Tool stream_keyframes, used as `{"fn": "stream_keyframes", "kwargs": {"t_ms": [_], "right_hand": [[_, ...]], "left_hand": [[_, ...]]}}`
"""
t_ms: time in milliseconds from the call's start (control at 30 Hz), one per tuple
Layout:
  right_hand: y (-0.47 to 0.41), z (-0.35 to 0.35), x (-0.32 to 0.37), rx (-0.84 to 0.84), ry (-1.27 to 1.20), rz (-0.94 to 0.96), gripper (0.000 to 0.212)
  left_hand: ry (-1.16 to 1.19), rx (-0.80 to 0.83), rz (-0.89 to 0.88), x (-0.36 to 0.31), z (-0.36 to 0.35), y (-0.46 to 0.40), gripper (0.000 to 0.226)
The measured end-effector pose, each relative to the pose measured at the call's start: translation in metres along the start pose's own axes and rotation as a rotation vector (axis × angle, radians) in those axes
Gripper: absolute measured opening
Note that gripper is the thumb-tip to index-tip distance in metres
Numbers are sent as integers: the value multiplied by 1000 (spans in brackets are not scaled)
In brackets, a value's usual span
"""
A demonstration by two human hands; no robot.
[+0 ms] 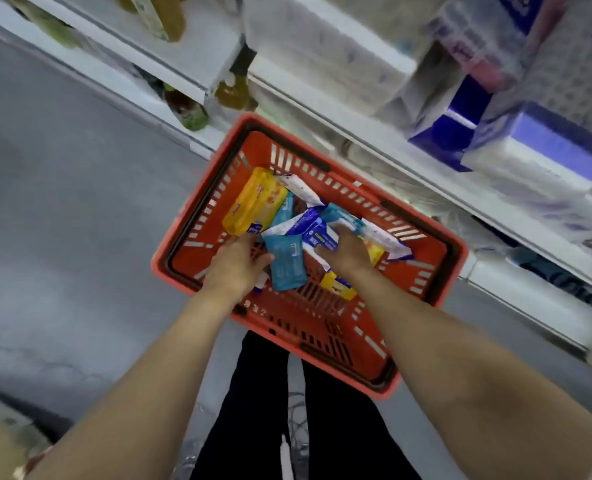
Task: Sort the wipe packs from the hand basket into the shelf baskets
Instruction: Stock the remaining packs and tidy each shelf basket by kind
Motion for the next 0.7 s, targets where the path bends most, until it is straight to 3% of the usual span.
{"fn": "stream_keyframes", "kwargs": {"t_ms": [133, 200, 333, 433, 600, 700], "right_hand": [[-22, -31, -5, -32, 69, -165, 79], [-25, -42, -12, -41, 126, -213, 70], [-11, -44, -28, -24, -229, -228, 33], [12, -30, -42, -51, -519, -184, 11], [27, -6, -62, 11, -631, -207, 16], [23, 4, -65, 40, -642, -208, 21]], "left_hand": [[16, 19, 47, 8, -12, -17, 42], [44, 34, 72, 8, -18, -22, 40], [121, 34, 108, 5, -36, -33, 33], [240, 20, 189, 7, -53, -44, 43], [540, -103, 493, 6, -84, -67, 55], [623, -169, 579, 3, -102, -76, 60]]}}
Point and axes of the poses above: each hand's wrist, its own y-axis away from the middle knuckle, its own z-axis out of the back of the hand, x = y × z, the point moved 1 cm from there along -y, towards the middle knuckle, and after that the axes turned 8 degrees about -z, right-handed, at the moved point
